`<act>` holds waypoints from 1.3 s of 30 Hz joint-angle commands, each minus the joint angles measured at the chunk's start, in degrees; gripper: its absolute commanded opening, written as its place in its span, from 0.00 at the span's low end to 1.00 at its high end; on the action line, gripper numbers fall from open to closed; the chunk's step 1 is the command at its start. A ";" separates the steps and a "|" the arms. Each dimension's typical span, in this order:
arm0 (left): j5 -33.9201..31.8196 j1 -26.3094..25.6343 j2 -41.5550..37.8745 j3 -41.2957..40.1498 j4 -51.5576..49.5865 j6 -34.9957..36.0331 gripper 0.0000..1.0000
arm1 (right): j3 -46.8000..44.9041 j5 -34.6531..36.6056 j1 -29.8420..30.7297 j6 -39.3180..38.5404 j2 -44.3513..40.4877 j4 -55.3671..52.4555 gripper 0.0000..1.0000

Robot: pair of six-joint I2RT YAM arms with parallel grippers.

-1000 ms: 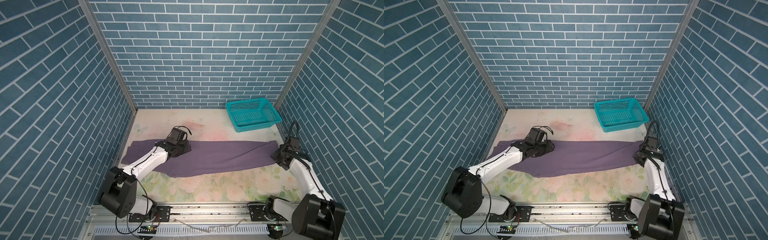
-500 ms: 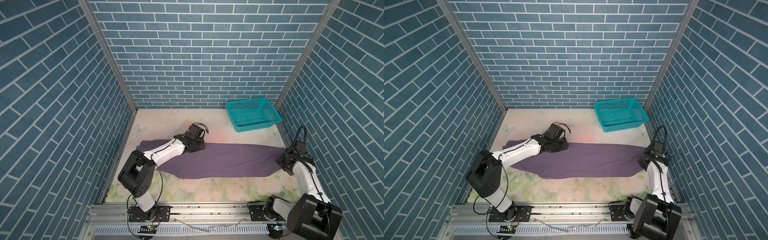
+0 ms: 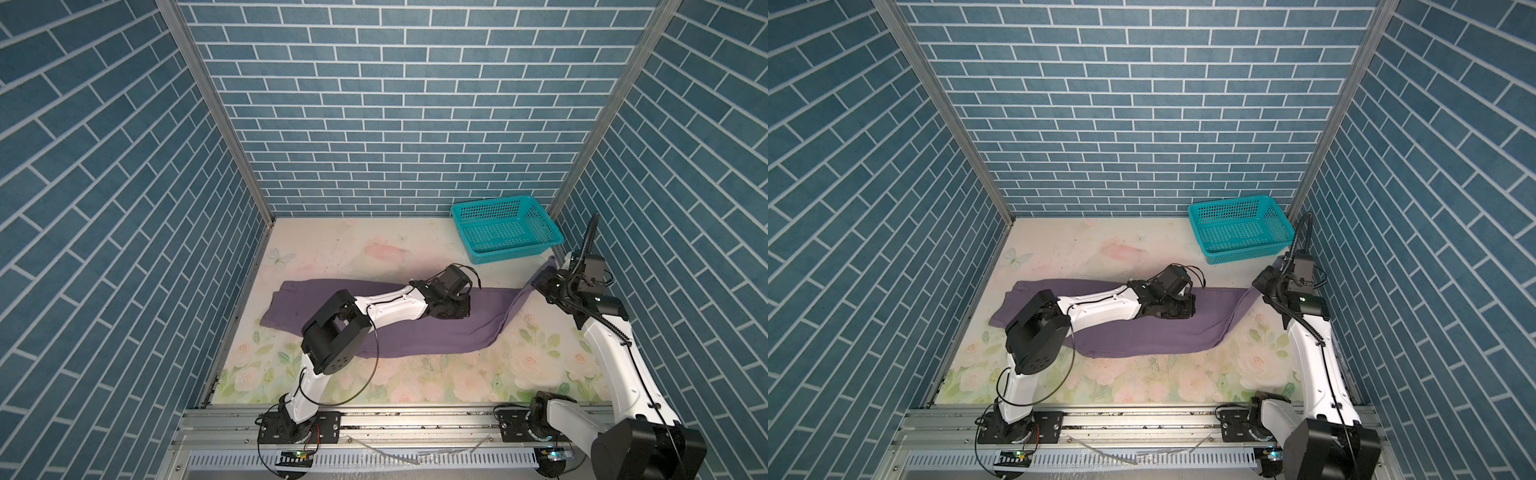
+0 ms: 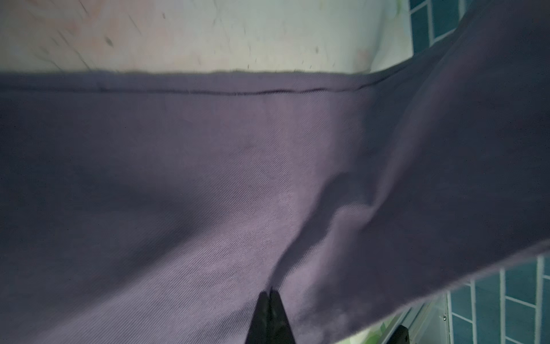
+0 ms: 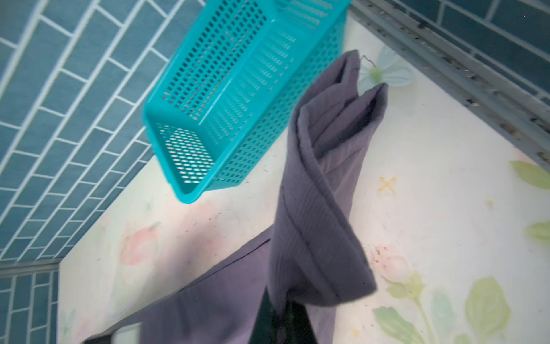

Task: Fold and stack the trousers
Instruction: Fold the trousers at the center of the table.

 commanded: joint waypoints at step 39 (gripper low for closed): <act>7.69 19.29 -17.62 -8.34 4.75 -6.37 0.41 | 14.90 6.52 27.22 3.01 6.04 5.74 0.00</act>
